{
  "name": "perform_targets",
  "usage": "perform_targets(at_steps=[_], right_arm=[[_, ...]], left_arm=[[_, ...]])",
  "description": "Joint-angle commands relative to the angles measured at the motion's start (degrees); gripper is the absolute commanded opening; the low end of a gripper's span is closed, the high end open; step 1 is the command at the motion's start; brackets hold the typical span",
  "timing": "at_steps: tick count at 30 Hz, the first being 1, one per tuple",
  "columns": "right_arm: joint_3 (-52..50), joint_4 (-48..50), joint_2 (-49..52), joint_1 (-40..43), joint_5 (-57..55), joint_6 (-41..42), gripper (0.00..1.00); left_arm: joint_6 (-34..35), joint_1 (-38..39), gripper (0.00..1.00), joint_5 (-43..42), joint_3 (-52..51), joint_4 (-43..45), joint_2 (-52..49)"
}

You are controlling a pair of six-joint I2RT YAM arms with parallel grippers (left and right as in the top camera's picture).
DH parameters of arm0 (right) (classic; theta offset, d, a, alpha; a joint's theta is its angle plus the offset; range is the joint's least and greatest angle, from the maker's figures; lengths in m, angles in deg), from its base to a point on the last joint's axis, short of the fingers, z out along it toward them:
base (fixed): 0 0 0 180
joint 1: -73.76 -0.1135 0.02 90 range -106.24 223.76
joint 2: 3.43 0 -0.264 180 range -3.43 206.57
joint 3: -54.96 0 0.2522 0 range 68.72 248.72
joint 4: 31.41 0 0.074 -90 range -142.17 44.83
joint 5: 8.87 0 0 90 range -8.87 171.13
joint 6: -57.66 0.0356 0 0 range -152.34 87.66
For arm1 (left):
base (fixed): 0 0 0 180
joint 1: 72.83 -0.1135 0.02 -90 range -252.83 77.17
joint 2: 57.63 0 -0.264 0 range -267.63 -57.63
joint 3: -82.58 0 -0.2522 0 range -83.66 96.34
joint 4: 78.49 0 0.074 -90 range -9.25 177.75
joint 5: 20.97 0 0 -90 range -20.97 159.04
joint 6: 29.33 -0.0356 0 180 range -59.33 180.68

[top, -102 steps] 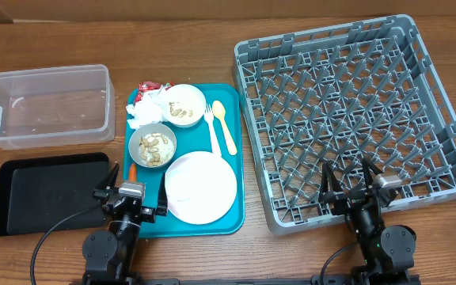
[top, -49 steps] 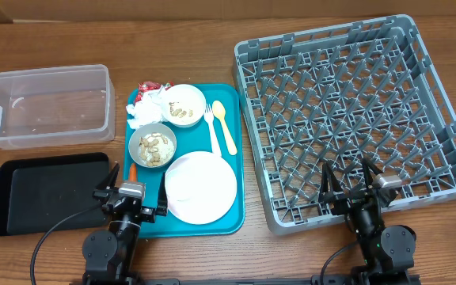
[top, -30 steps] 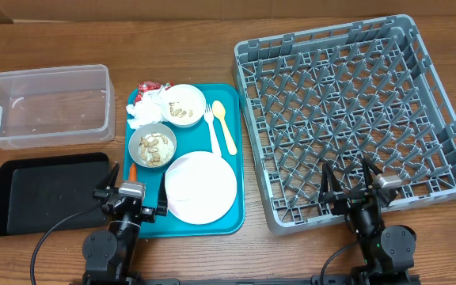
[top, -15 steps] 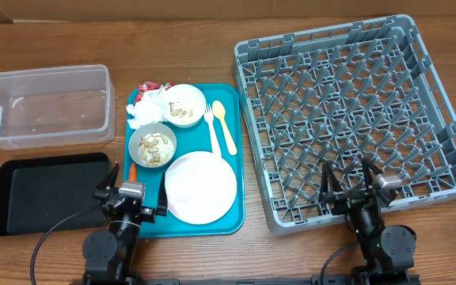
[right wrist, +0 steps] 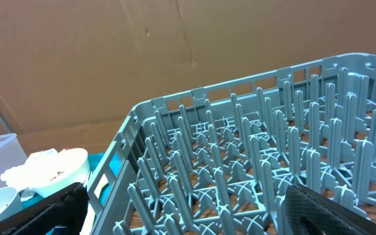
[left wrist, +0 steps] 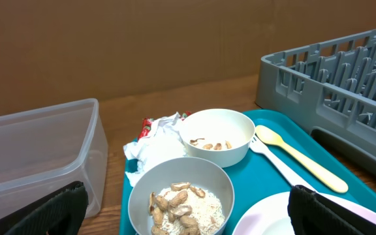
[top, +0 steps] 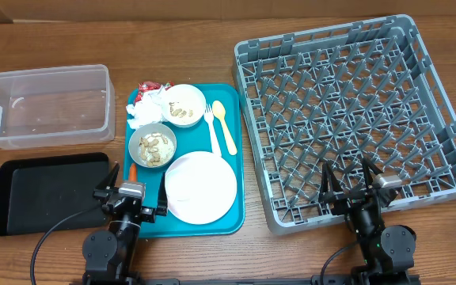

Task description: Sort waste into correct bins and load items into the dishwasher rack

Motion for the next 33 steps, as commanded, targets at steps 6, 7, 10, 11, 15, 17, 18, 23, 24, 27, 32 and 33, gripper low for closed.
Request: perform_targets(at_steps=[6,7,10,11,15,17,18,23,24,27,32,33], right_arm=[[-0.61,0.83,-0.68,-0.15,0.07,0.07,1.0],[-0.59,1.07,-0.68,-0.15,1.01,0.28,1.0],[0.07,1.99,-0.68,-0.15,4.83,0.31,1.0],[0.98,1.2,-0.68,-0.15,5.55,0.76,1.0],[9.16,-7.52,0.2,-0.15,5.2,3.43,1.0],[14.73,-12.0,2.43,-0.15,4.81,3.45,1.0],[18.25,-14.58,4.35,-0.15,4.81,3.45,1.0],[38.64,-29.0,21.07,-0.15,4.9,3.48,0.99],[41.9,-31.52,24.13,-0.15,5.07,3.45,1.0],[54.34,-42.36,35.5,-0.15,6.45,3.45,1.0],[70.05,-54.75,50.77,-0.15,9.97,3.52,1.0],[71.82,-55.43,53.2,-0.15,12.24,4.26,1.0]], left_arm=[[0.37,-0.07,1.0,0.22,-0.68,0.46,0.59],[0.37,-0.07,1.0,0.22,-0.68,0.44,0.59],[0.37,-0.07,1.0,0.22,-0.68,0.44,0.59],[0.37,-0.07,1.0,0.22,-0.68,0.46,0.59],[0.37,-0.07,1.0,0.22,-0.68,0.44,0.59],[0.37,-0.07,1.0,0.22,-0.68,0.46,0.59],[0.37,-0.07,1.0,0.22,-0.68,0.46,0.59],[0.37,-0.07,1.0,0.22,-0.68,0.46,0.59],[0.37,-0.07,1.0,0.22,-0.68,0.46,0.59],[0.37,-0.07,1.0,0.22,-0.68,0.44,0.59],[0.37,-0.07,1.0,0.22,-0.68,0.46,0.59],[0.37,-0.07,1.0,0.22,-0.68,0.46,0.59]])
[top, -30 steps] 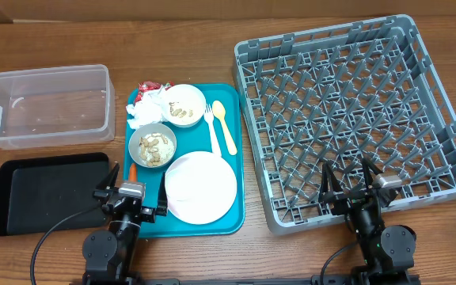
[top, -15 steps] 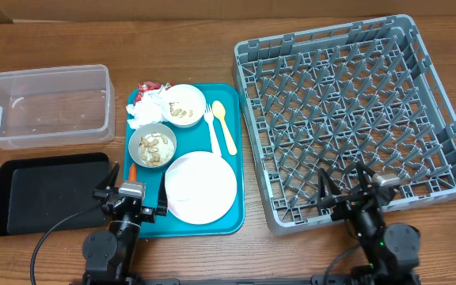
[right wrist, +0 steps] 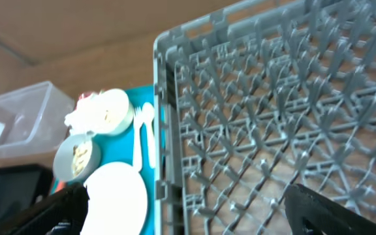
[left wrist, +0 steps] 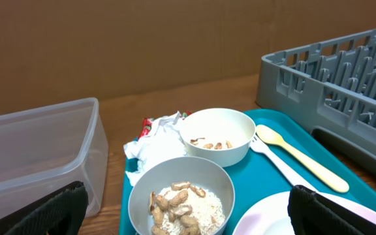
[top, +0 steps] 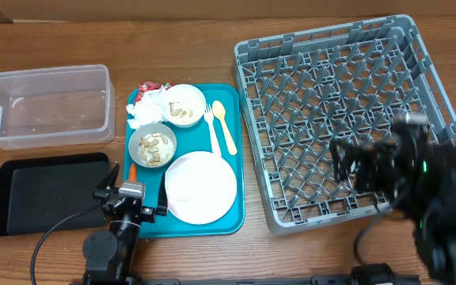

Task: Sort waste into correct bins and load items into the dishwasher rack
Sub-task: 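Reach the right gripper to the tray and grasp the yellow spoon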

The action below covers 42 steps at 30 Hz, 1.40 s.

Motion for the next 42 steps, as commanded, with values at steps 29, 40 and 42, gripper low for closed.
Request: perform_targets(at_steps=[29,40,42], right_arm=[[12.26,22.25,47.67,-36.59,-15.82,8.81,0.76],[12.26,29.35,60.52,-36.5,-23.45,6.47,0.54],[12.26,30.36,61.72,-36.48,-23.47,5.49,0.54]], left_arm=[[0.37,-0.07,1.0,0.13,-0.39,0.24,0.55],[0.37,-0.07,1.0,0.13,-0.42,0.26,0.55],[0.37,-0.07,1.0,0.13,-0.42,0.26,0.55]])
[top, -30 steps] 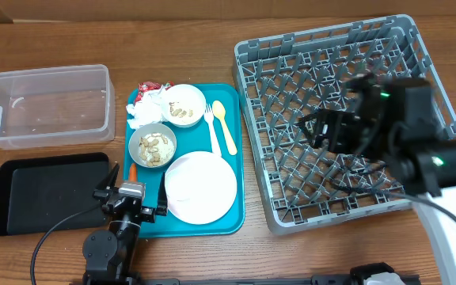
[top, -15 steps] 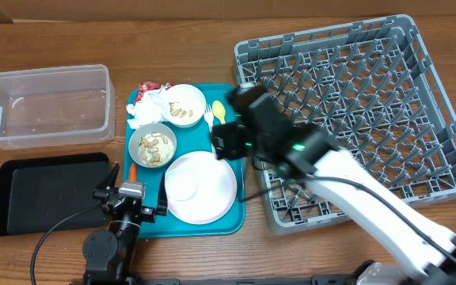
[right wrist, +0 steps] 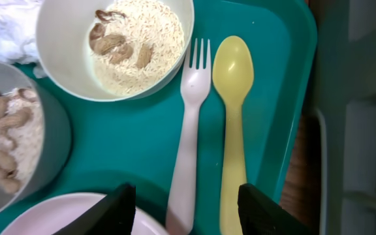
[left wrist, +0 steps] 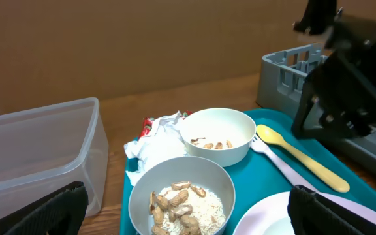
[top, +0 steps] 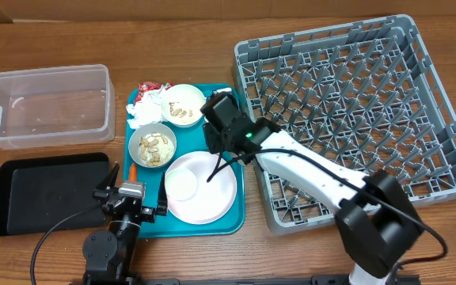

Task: Sort waste into correct bins and load items into the dishwasher rack
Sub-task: 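Reach the right gripper to the tray and grasp the yellow spoon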

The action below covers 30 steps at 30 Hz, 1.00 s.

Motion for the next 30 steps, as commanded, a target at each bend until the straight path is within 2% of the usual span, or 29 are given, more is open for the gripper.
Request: perform_targets(at_steps=[1,21,30], right_arm=[[1.27,1.66,1.99,0.11,-2.51,-2.12,0.54],[1.22,7.21,10.34,1.57,-5.7,-3.61,0.48],[1.22,7.19,11.1,2.64,-5.44,-3.56,0.41]], left_arm=[[0.37,-0.07,1.0,0.04,-0.42,0.22,0.57],[0.37,-0.07,1.0,0.04,-0.42,0.24,0.57],[0.37,-0.07,1.0,0.04,-0.42,0.24,0.57]])
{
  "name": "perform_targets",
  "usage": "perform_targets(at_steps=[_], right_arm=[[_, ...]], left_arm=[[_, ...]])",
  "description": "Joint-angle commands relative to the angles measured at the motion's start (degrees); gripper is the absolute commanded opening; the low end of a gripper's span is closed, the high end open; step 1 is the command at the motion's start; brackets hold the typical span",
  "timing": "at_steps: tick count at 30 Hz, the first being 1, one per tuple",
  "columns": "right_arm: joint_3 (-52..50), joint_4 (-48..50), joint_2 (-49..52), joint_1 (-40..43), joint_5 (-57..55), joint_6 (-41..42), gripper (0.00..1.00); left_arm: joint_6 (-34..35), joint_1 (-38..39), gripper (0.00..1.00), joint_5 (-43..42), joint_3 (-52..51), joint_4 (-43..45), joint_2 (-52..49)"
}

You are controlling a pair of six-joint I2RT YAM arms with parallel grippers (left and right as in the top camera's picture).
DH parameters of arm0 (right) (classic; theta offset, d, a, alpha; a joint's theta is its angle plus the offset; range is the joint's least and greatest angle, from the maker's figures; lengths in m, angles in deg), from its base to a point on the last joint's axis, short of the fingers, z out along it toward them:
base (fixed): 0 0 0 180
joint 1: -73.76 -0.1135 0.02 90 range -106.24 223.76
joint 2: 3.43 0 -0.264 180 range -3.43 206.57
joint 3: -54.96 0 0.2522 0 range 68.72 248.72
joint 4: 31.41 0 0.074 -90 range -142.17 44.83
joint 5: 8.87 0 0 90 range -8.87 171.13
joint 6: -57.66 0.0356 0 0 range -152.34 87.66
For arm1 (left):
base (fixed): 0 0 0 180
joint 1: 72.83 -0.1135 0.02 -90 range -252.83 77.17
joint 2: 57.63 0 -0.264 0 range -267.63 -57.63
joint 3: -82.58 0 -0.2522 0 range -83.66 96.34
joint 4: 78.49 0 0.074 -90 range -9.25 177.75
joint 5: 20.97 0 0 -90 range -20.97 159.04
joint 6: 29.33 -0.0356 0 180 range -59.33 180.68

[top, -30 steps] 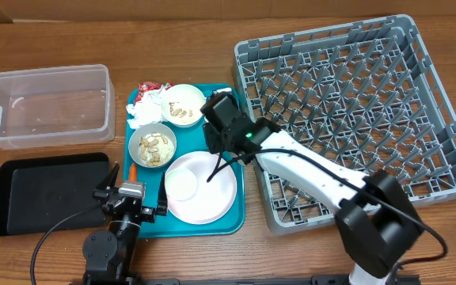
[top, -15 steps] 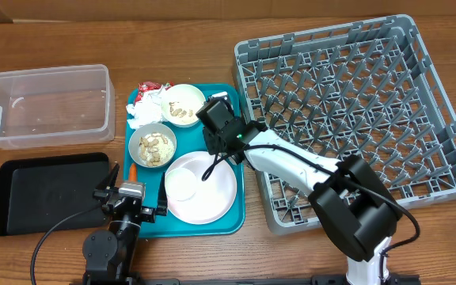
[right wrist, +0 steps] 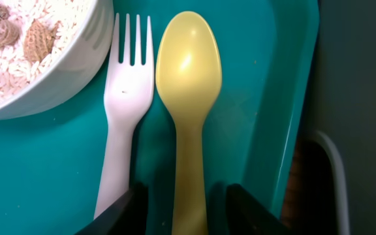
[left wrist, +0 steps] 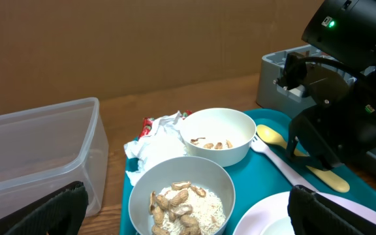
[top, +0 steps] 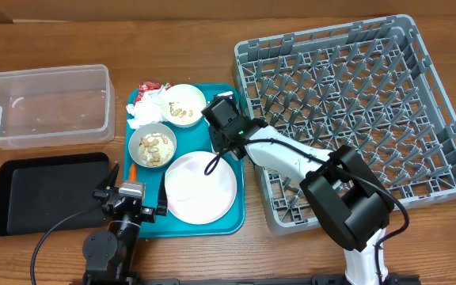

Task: Sort waste into correct bins and load items into the dishwasher rack
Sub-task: 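Reach the right gripper to the tray and grasp the yellow spoon, then carry the yellow spoon into the dish rack and release it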

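Note:
A yellow spoon and a white fork lie side by side on the teal tray, next to a white bowl of rice and peanuts. My right gripper is open and low over the tray, one finger on each side of the spoon's handle. Overhead, the right gripper hides most of the spoon. The grey bowl of rice and peanuts and the white plate sit on the same tray. My left gripper rests open at the tray's near edge. The grey dishwasher rack holds nothing.
A crumpled napkin and a red wrapper lie at the tray's far left corner. A clear plastic bin stands at the far left, with a black tray in front of it.
My right gripper has come down closer to the tray. It was above the fork and spoon; now its open fingers straddle the spoon's handle. The left arm has not moved.
Both arms rested open at the table's front edge, the right one behind the rack. The right gripper was then above the rack, then over the tray above the fork and spoon. Now it sits low around the spoon's handle. Nothing on the tray has moved.

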Motion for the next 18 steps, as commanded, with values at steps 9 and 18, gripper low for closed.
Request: perform_targets(at_steps=[9,18], right_arm=[[1.11,0.17,1.6,0.39,0.0,0.13,0.41],[1.16,-0.48,2.99,0.39,0.9,0.07,0.24]], left_arm=[[0.37,-0.07,1.0,0.04,-0.39,0.24,0.55],[0.37,-0.07,1.0,0.04,-0.42,0.24,0.55]])
